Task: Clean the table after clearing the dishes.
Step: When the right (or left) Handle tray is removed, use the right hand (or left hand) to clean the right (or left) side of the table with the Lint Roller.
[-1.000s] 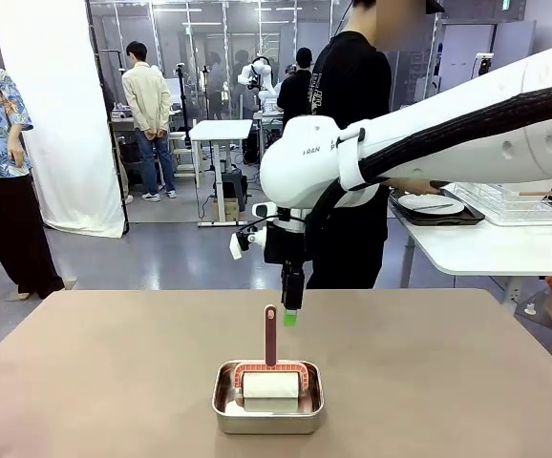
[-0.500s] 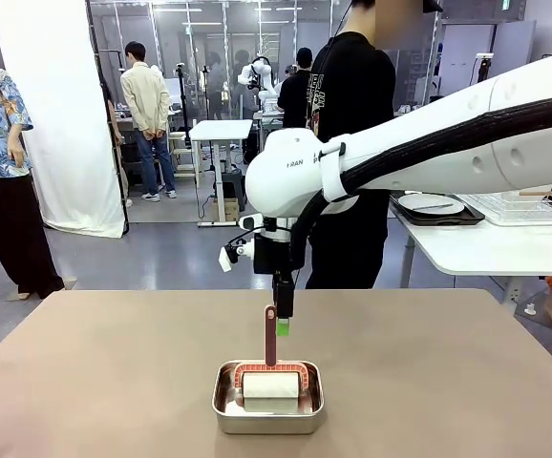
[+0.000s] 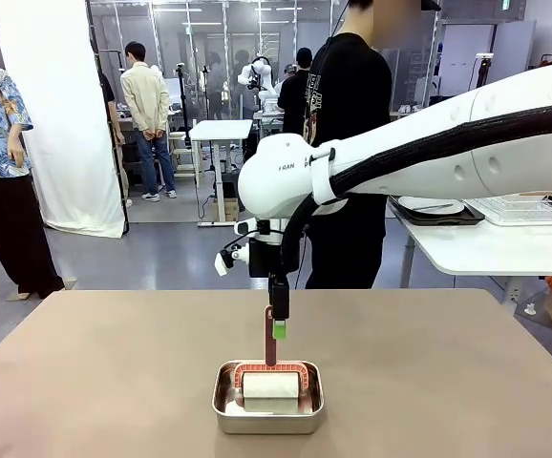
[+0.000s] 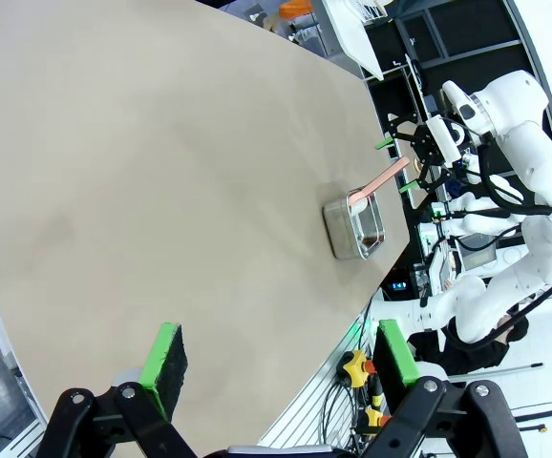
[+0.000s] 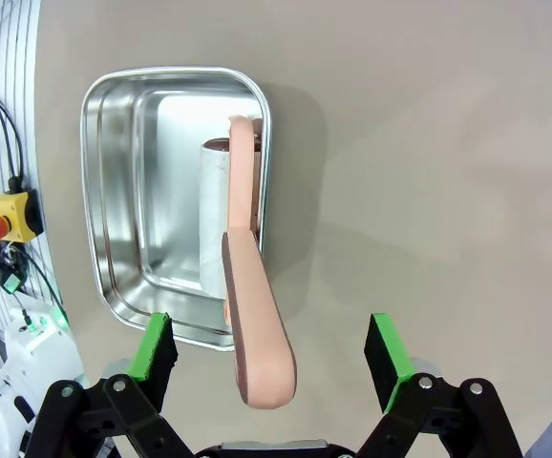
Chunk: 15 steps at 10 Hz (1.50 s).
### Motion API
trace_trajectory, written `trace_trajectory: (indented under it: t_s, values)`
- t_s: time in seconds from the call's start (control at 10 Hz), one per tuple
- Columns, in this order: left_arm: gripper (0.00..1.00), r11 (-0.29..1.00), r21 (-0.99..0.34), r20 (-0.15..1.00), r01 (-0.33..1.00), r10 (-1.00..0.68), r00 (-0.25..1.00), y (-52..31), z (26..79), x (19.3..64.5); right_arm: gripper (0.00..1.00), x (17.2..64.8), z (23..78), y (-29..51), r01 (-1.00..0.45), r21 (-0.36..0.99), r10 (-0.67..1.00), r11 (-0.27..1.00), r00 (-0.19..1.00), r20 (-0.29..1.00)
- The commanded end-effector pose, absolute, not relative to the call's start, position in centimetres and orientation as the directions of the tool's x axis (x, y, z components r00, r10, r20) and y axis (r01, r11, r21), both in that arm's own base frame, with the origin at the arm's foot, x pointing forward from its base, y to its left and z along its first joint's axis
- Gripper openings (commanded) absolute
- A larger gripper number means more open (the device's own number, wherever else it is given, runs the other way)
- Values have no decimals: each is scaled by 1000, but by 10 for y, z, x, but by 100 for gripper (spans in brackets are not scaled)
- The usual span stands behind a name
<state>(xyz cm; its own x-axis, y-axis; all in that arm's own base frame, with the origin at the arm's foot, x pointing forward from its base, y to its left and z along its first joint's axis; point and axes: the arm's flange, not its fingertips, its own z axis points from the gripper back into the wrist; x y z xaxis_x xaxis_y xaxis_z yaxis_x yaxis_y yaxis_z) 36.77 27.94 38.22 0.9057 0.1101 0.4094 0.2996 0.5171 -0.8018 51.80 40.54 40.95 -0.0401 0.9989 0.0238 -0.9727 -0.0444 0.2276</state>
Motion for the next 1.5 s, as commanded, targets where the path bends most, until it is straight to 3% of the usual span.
trace_trajectory:
  t_s: [0.0,0.8,1.0,1.4]
  values:
    - [100,516,-801,416,304,115,902,280,382,364,100,519,411,415,-975,222,1000,-9,-15,-22]
    - [100,516,-801,416,304,115,902,280,382,364,100,516,409,421,-973,229,999,6,-2,-32]
    - [100,516,-801,416,304,115,902,280,382,364,92,516,409,421,-973,231,1000,1,-6,-28]
    - [100,516,-801,416,304,115,902,280,382,364,61,517,409,419,-973,231,1000,-5,-11,-23]
